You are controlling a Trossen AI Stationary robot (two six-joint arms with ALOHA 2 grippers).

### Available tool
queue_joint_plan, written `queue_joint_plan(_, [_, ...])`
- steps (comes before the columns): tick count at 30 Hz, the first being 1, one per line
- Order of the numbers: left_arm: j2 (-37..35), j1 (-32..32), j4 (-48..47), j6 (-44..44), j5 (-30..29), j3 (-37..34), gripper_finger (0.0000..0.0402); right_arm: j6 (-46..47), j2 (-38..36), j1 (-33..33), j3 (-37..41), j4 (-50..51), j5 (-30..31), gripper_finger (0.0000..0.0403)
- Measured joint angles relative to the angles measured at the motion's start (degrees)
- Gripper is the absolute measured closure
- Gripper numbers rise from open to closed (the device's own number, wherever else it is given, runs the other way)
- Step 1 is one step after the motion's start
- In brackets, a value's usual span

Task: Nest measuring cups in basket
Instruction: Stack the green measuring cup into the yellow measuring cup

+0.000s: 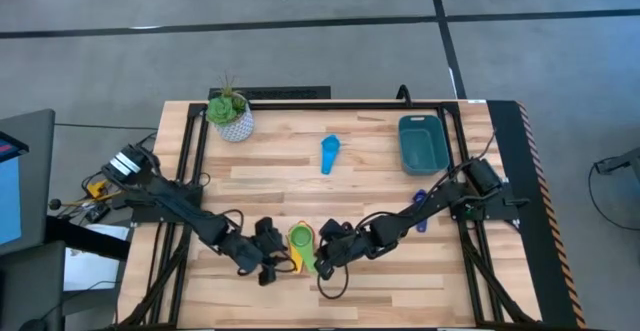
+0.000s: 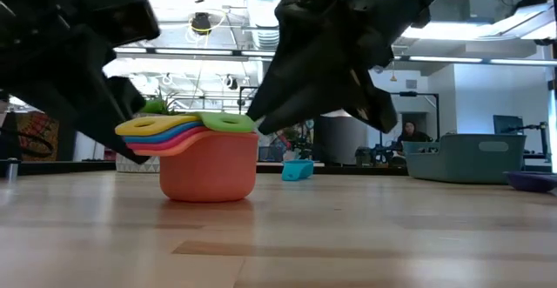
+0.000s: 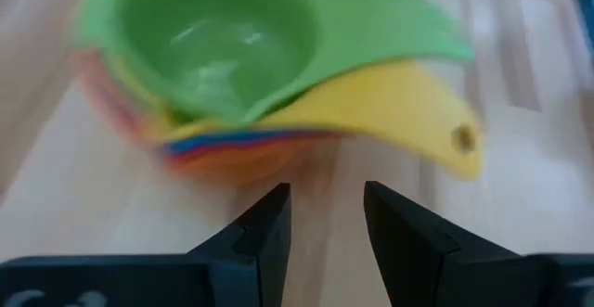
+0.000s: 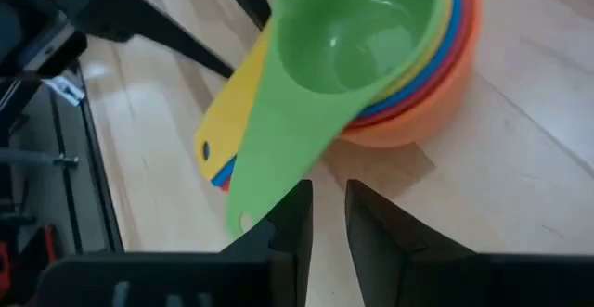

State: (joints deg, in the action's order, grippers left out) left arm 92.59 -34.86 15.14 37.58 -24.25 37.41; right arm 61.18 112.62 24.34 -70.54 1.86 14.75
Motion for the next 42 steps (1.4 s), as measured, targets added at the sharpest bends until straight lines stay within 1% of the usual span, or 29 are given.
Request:
queue_joint_plan(8, [1.14,1.41,-0.16,-5.47,1.61,3.99,0.0276,-5.67,0.0,0.02,0.0,-3.97,-1.65,0.0312])
queue_joint_plan(18, [0.72,1.86,-1.8,-5.25,4.36,4.48,0.0276,-9.25,-0.79,0.05,0.0,-3.12,-2.67,0.0312])
queue_joint_plan(22, [-1.84,1.59,-3.52,-4.67,4.32,4.48,0.0276,-10.4,-2.91,0.39,-0.02,0.62,-0.59,0.0312])
queue_joint_plan(24, [-3.76,1.31,-4.84,-4.6,3.97,4.48,0.0276,-10.7,-4.58,0.58,0.0,5.09,1.29,0.0312])
queue_joint_plan(26, [-5.78,0.6,-6.58,-4.87,2.76,4.5,0.0276,-10.71,-5.77,1.06,-0.06,8.36,3.27,0.0312])
queue_joint_plan(28, [-7.18,0.17,-8.44,-5.09,0.99,4.5,0.0276,-10.31,-6.82,1.55,-0.01,14.35,5.98,0.0312])
queue_joint_plan(30, [-7.69,-0.2,-10.28,-4.37,0.04,4.5,0.0276,-9.07,-6.62,1.77,0.1,15.97,6.1,0.0312])
queue_joint_plan(32, [-6.85,-0.27,-9.9,-3.26,-0.26,4.52,0.0276,-7.86,-6.5,1.73,1.27,15.51,4.57,0.0315])
queue_joint_plan(34, [-5.25,-0.27,-9.82,-2.18,-0.22,4.5,0.0276,-7.25,-4.56,1.37,1.52,10.84,1.9,0.0321])
queue_joint_plan(36, [-3.14,-0.25,-8.06,-1.29,0.44,4.5,0.0276,-7.67,-3.15,1.27,1.67,8.44,0.78,0.0329])
queue_joint_plan(37, [-2.48,-0.25,-7.88,-1.18,0.5,4.48,0.0276,-8.04,-3.29,1.29,1.83,8.64,1.01,0.0333])
queue_joint_plan(39, [-1.29,-0.25,-6.12,-0.71,1.03,4.48,0.0276,-8.08,-2.15,1.02,1.26,4.07,0.56,0.034])
queue_joint_plan(40, [-0.96,-0.21,-5.96,-0.53,1.05,4.48,0.0276,-8.13,-1.79,0.88,1.31,3.49,0.47,0.0343])
queue_joint_plan(42, [-0.52,0.0,-5.05,-0.51,1.09,4.48,0.0276,-8.16,-1.75,0.63,1.78,4.97,0.21,0.0346])
